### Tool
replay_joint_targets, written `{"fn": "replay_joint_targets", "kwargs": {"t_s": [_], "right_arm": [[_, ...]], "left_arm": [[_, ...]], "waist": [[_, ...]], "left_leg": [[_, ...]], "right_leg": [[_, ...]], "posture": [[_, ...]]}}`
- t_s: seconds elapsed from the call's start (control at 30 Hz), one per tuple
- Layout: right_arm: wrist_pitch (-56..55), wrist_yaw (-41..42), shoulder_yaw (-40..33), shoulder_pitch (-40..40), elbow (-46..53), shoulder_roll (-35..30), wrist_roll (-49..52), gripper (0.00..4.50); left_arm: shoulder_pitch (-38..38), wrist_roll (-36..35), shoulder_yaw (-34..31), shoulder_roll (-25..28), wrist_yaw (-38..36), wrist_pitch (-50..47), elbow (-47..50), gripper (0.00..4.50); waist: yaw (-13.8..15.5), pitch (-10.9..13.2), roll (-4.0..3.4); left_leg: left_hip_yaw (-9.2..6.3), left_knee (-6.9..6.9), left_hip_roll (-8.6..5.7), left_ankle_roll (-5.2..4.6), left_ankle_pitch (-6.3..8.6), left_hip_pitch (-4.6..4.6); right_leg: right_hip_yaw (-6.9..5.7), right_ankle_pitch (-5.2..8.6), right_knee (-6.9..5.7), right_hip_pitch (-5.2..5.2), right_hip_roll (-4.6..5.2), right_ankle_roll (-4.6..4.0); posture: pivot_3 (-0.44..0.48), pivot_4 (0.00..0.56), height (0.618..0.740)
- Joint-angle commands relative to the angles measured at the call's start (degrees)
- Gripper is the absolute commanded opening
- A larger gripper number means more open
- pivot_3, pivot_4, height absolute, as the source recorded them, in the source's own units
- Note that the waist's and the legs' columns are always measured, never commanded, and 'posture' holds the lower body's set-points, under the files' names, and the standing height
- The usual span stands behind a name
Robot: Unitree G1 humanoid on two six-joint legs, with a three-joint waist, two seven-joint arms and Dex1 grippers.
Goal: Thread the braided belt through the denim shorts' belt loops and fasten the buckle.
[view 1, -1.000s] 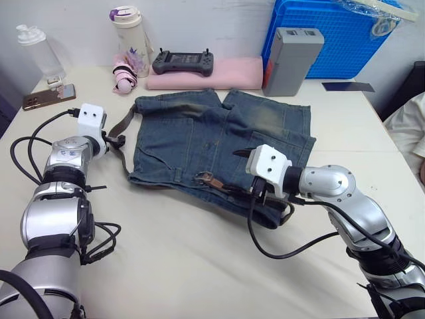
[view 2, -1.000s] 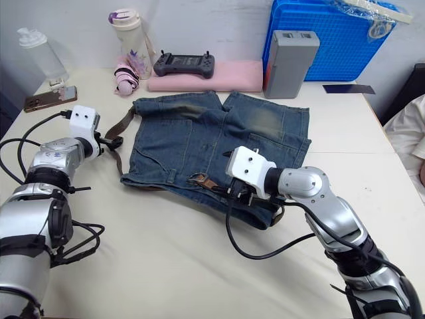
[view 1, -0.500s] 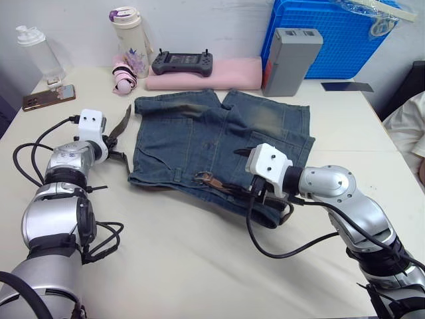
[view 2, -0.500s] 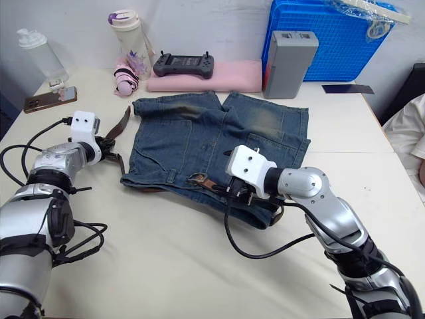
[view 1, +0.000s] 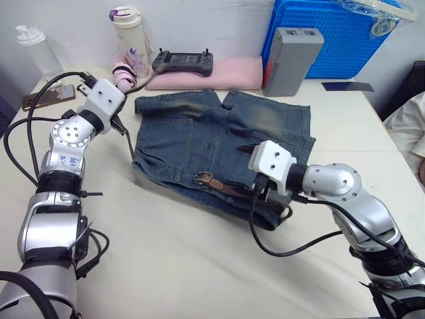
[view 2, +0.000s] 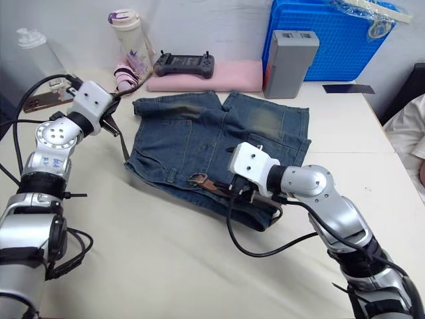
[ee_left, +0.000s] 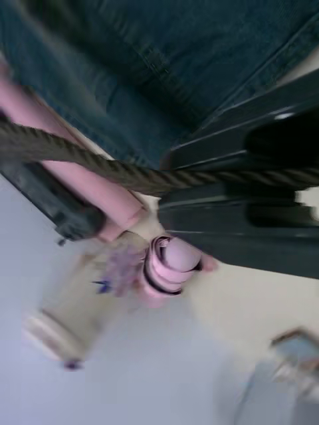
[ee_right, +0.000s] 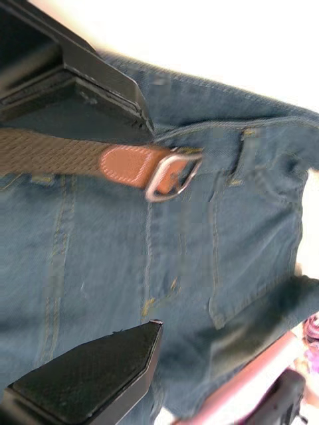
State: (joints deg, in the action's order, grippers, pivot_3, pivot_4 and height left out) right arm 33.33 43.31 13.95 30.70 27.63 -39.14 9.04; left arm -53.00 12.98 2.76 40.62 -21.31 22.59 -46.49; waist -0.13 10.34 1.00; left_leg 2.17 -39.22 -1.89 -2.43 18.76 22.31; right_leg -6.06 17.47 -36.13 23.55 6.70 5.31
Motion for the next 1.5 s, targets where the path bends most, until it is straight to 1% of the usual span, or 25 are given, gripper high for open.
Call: {"fn": "replay_joint_targets", "kwargs": {"t_s": [0.03, 0.07, 0.17, 0.33, 0.5, 0.63, 0.83, 0.87, 0.9, 0.93, 1.0, 1.07, 1.13, 1.17, 1.2, 1.23, 1.27, 1.43, 1.5], "right_arm": [[-6.3, -1.4, -1.0, 2.9, -0.2, -0.8, -4.7, 4.50], [-8.4, -2.1, -0.3, 3.8, -1.4, -0.8, -6.8, 4.50], [-16.6, -4.9, 2.6, 5.4, -4.3, -0.1, -14.0, 4.50], [-23.9, -5.4, 7.6, 4.1, -5.2, 2.7, -20.1, 4.50], [-23.4, -4.6, 9.7, 2.6, -5.5, 7.0, -20.7, 4.50], [-22.1, -6.1, 10.9, 2.1, -7.9, 10.2, -23.6, 4.50], [-21.2, -8.2, 10.1, 1.6, -11.2, 11.9, -27.6, 4.50], [-21.0, -8.3, 10.0, 1.5, -11.2, 12.3, -27.6, 3.97], [-20.6, -8.4, 9.8, 1.3, -11.1, 12.7, -27.6, 3.96], [-20.3, -8.4, 9.8, 1.1, -11.0, 12.9, -27.7, 3.74], [-19.9, -8.7, 10.0, 0.7, -10.8, 13.3, -28.1, 2.88], [-19.5, -8.9, 10.1, 0.5, -10.9, 13.6, -28.4, 2.33], [-19.4, -9.1, 10.1, 0.5, -11.0, 14.0, -28.7, 1.58], [-19.3, -9.2, 10.0, 0.4, -11.2, 14.2, -28.9, 1.27], [-19.2, -9.3, 10.0, 0.4, -11.3, 14.4, -29.2, 0.84], [-19.2, -9.4, 10.0, 0.4, -11.5, 14.5, -29.4, 0.21], [-19.1, -9.4, 9.9, 0.4, -11.6, 14.6, -29.6, 0.08], [-19.4, -10.0, 9.4, 0.6, -12.3, 15.2, -29.9, 0.08], [-19.6, -10.3, 9.2, 0.7, -12.3, 15.4, -30.0, 0.00]], "left_arm": [[6.5, 4.8, 3.8, 3.4, -1.3, 10.8, 12.1, 0.07], [8.4, 5.6, 4.6, 4.3, -1.9, 13.2, 14.7, 0.07], [13.3, 2.9, 4.5, 4.6, -4.5, 15.4, 22.3, 0.07], [17.6, -2.1, 3.1, 3.8, -8.4, 14.1, 31.7, 0.07], [18.4, -4.2, 1.4, 2.7, -8.8, 9.1, 34.9, 0.07], [18.6, -7.1, 0.0, 1.9, -9.5, 7.2, 37.1, 0.07], [20.4, -8.5, -1.0, 2.3, -11.1, 6.1, 39.5, 0.07], [20.6, -8.6, -1.2, 2.3, -11.3, 5.8, 39.7, 0.00], [20.8, -8.6, -1.4, 2.3, -11.5, 5.7, 39.9, 0.00], [20.9, -8.6, -1.5, 2.3, -11.6, 5.4, 40.0, 0.00], [21.2, -8.8, -1.7, 2.4, -11.8, 5.1, 40.3, 0.00], [21.4, -8.8, -1.8, 2.3, -11.8, 4.8, 40.7, 0.00], [21.6, -8.9, -2.0, 2.3, -11.9, 4.5, 41.1, 0.00], [21.7, -9.0, -2.1, 2.3, -11.9, 4.4, 41.3, 0.00], [21.8, -9.0, -2.2, 2.2, -12.0, 4.2, 41.5, 0.00], [21.9, -9.1, -2.4, 2.2, -12.0, 4.0, 41.8, 0.00], [21.9, -9.2, -2.6, 2.2, -12.1, 3.8, 42.0, 0.00], [22.6, -10.0, -3.4, 2.8, -12.8, 3.4, 42.7, 0.00], [23.5, -12.1, -4.1, 3.5, -14.3, 2.3, 43.5, 0.91]], "waist": [[-0.2, 0.0, -0.01], [-0.2, 0.0, -0.01], [0.0, 0.0, -0.01], [0.1, 0.0, -0.01], [0.1, 0.0, -0.01], [0.0, 0.0, -0.01], [0.0, 0.0, -0.02], [0.0, 0.0, -0.02], [0.0, 0.0, -0.02], [0.0, 0.0, -0.02], [-0.1, 0.0, -0.02], [-0.1, 0.0, -0.02], [0.0, 0.0, -0.02], [0.0, 0.0, -0.02], [0.0, 0.0, -0.02], [-0.1, 0.0, -0.02], [-0.1, 0.0, -0.02], [0.0, 0.0, -0.03], [-0.1, 0.0, -0.03]], "left_leg": [[0.06, 0.01, 0.03, 0.00, 0.00, 0.00], [0.07, 0.01, 0.04, 0.00, 0.00, -0.04], [0.07, -0.02, 0.09, 0.04, -0.02, -0.05], [0.03, -0.03, 0.10, 0.04, -0.03, -0.03], [0.03, -0.03, 0.10, 0.02, -0.04, -0.01], [0.03, -0.06, 0.11, 0.01, -0.05, -0.05], [0.02, -0.07, 0.11, 0.01, -0.04, -0.05], [0.01, -0.07, 0.11, 0.01, -0.04, -0.05], [0.01, -0.07, 0.11, 0.01, -0.04, -0.05], [0.01, -0.07, 0.11, 0.01, -0.05, -0.05], [0.02, -0.07, 0.11, 0.01, -0.04, -0.05], [0.02, -0.07, 0.11, 0.01, -0.05, -0.05], [0.02, -0.07, 0.11, 0.01, -0.04, -0.05], [0.01, -0.07, 0.11, 0.01, -0.04, -0.05], [0.01, -0.07, 0.11, 0.01, -0.04, -0.05], [0.02, -0.07, 0.11, 0.01, -0.04, -0.05], [0.02, -0.07, 0.11, 0.01, -0.04, -0.05], [0.01, -0.07, 0.11, 0.01, -0.04, -0.06], [0.01, -0.07, 0.11, 0.01, -0.04, -0.06]], "right_leg": [[0.06, 0.00, -0.01, 0.03, 0.00, -0.01], [0.07, 0.00, -0.06, 0.03, 0.00, -0.01], [0.08, -0.04, -0.08, 0.03, 0.00, -0.07], [0.12, -0.04, -0.05, 0.00, 0.02, -0.08], [0.06, -0.04, -0.03, -0.01, -0.02, -0.08], [0.06, -0.04, -0.08, -0.03, -0.03, -0.08], [0.08, -0.04, -0.07, -0.03, -0.03, -0.08], [0.07, -0.04, -0.07, -0.03, -0.04, -0.08], [0.07, -0.04, -0.07, -0.03, -0.04, -0.08], [0.07, -0.04, -0.07, -0.03, -0.04, -0.08], [0.07, -0.04, -0.07, -0.03, -0.04, -0.08], [0.07, -0.04, -0.07, -0.03, -0.05, -0.08], [0.07, -0.04, -0.07, -0.03, -0.05, -0.08], [0.07, -0.04, -0.07, -0.03, -0.05, -0.08], [0.08, -0.04, -0.07, -0.03, -0.04, -0.08], [0.08, -0.04, -0.07, -0.03, -0.04, -0.08], [0.08, -0.04, -0.07, -0.03, -0.05, -0.08], [0.09, -0.04, -0.08, -0.03, -0.05, -0.08], [0.09, -0.04, -0.08, -0.03, -0.05, -0.08]], "posture": [[0.000, 0.150, 0.725], [0.000, 0.150, 0.725], [0.000, 0.150, 0.725], [0.000, 0.150, 0.725], [0.000, 0.150, 0.725], [0.000, 0.150, 0.725], [0.000, 0.150, 0.725], [0.000, 0.150, 0.725], [0.000, 0.150, 0.725], [0.000, 0.150, 0.725], [0.000, 0.150, 0.725], [0.000, 0.150, 0.725], [0.000, 0.150, 0.725], [0.000, 0.150, 0.725], [0.000, 0.150, 0.725], [0.000, 0.150, 0.725], [0.000, 0.150, 0.725], [0.000, 0.150, 0.725], [0.000, 0.150, 0.725]]}}
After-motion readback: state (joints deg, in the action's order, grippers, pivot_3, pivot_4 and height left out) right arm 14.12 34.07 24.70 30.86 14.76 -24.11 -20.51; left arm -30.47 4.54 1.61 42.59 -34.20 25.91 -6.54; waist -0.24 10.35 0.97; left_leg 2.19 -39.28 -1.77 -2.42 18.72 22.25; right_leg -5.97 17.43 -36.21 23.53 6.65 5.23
